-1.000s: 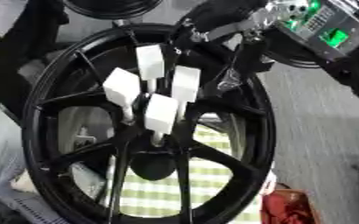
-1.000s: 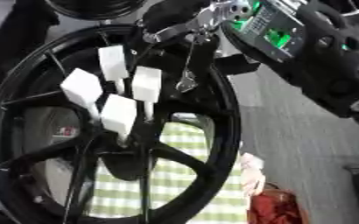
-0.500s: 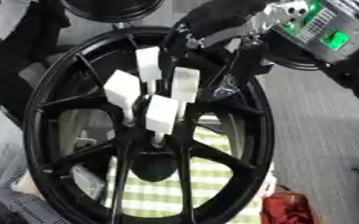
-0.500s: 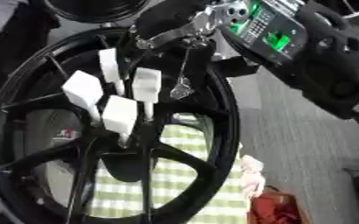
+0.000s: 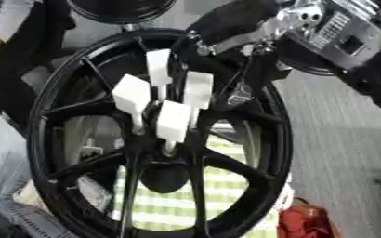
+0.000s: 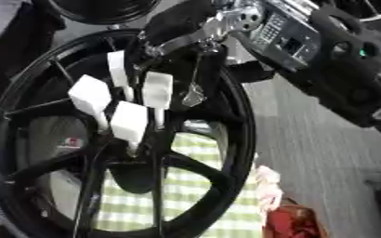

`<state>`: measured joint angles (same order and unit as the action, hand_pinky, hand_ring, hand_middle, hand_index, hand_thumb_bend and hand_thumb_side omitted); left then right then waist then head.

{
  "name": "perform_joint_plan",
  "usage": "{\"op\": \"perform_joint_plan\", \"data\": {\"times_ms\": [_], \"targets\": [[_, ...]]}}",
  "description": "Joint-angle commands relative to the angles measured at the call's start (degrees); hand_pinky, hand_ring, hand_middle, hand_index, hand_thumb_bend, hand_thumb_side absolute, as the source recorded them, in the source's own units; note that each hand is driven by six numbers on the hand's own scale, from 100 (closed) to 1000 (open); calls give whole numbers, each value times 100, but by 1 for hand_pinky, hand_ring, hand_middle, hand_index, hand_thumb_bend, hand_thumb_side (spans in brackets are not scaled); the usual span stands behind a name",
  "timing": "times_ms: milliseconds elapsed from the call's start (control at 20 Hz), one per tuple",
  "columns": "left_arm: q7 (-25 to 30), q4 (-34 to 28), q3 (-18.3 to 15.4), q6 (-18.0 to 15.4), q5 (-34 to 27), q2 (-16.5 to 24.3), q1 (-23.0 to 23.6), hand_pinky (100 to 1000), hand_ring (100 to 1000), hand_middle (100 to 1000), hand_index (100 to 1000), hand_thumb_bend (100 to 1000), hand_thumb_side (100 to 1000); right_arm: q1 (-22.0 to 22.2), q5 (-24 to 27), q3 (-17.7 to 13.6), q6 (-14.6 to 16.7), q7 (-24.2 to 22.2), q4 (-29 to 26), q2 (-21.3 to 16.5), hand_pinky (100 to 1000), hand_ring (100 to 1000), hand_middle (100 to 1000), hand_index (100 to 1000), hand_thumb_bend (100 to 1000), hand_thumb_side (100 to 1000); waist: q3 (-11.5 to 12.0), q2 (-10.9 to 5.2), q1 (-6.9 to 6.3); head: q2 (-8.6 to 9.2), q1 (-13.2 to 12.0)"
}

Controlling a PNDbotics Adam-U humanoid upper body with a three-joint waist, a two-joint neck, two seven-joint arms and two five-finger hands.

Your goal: Pull the pin out of the wheel hub.

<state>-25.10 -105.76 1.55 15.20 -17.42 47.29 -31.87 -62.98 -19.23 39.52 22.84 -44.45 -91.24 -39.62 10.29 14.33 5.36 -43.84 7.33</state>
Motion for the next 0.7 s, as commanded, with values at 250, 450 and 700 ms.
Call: {"op": "perform_joint_plan", "data": {"times_ms": [250, 450, 700], "targets": [[-41, -12, -73, -5, -41, 112, -63, 812, 826, 829, 848, 806, 760, -55, -224, -28, 850, -751, 193, -49, 961, 930, 833, 820, 385, 100, 14, -73, -36, -28, 10], [-68, -12, -80, -11, -58, 99, -66, 812, 824, 827, 846, 804, 760, -37, -208, -15, 869, -751, 256, -24, 959, 928, 828, 816, 368, 100, 27, -46, -32, -28, 20], [-105, -10, -97, -8, -86, 84, -81, 812, 823, 824, 843, 802, 757, -7, -126, 28, 872, -751, 324, 7, 953, 921, 813, 811, 319, 100, 47, -5, -26, -28, 20]]}}
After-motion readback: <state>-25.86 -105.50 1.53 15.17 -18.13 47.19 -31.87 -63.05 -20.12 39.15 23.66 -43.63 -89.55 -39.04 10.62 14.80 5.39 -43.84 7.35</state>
